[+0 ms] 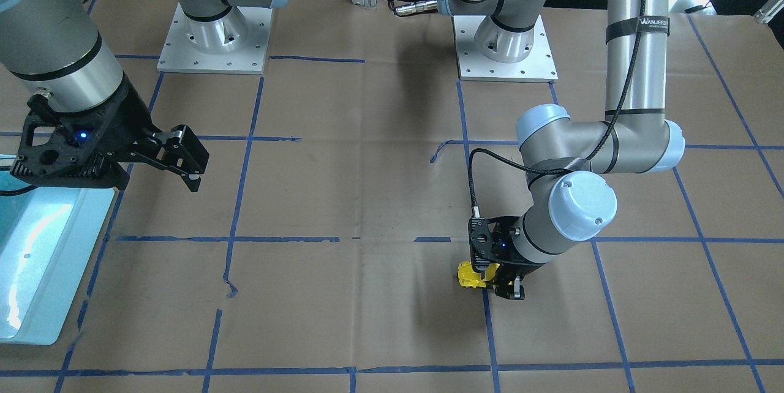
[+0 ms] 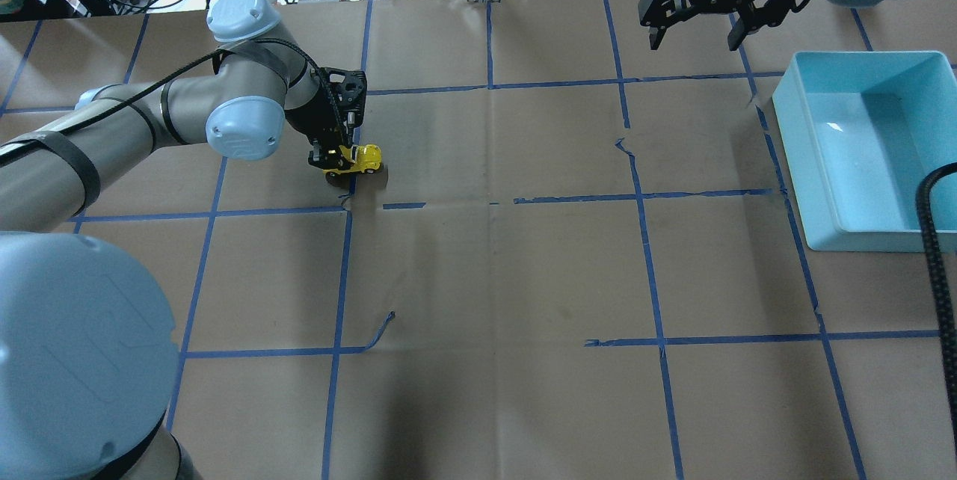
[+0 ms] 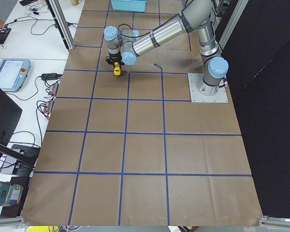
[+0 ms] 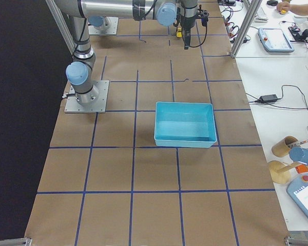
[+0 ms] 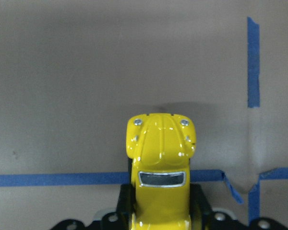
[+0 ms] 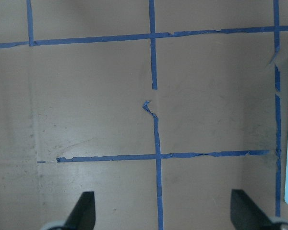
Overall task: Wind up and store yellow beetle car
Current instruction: 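Drag the car backward along the table with the left gripper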
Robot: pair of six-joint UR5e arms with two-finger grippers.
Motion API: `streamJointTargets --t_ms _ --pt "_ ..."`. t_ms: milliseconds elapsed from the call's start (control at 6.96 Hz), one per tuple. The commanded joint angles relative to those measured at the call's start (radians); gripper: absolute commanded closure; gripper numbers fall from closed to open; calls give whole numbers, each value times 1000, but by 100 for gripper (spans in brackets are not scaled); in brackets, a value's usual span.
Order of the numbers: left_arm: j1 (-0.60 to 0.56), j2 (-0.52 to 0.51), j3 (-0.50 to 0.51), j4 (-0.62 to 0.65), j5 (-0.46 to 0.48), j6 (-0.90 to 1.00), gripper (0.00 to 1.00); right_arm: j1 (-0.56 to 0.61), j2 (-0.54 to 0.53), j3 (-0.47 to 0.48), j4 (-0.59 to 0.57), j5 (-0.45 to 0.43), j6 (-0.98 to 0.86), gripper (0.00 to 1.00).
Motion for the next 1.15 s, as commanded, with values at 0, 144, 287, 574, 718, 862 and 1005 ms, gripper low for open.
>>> streamJointTargets --t_ms 0,144,287,574,718,862,1005 --pt "4 -6 0 3 -1 -5 100 0 0 0 -6 -1 -1 0" --pt "13 -4 2 6 1 1 100 0 0 0 -6 1 -1 0" --pt "20 0 0 3 1 7 100 0 1 0 -7 1 1 0" --pt "28 -13 0 8 -2 9 100 0 1 0 -7 1 1 0" --pt "28 -18 -2 9 -2 7 100 0 4 0 -6 1 1 0" --pt "31 -18 -2 9 -2 9 100 0 10 0 -7 1 1 0" --pt "34 -20 -2 12 -2 9 100 0 10 -1 -7 1 1 0"
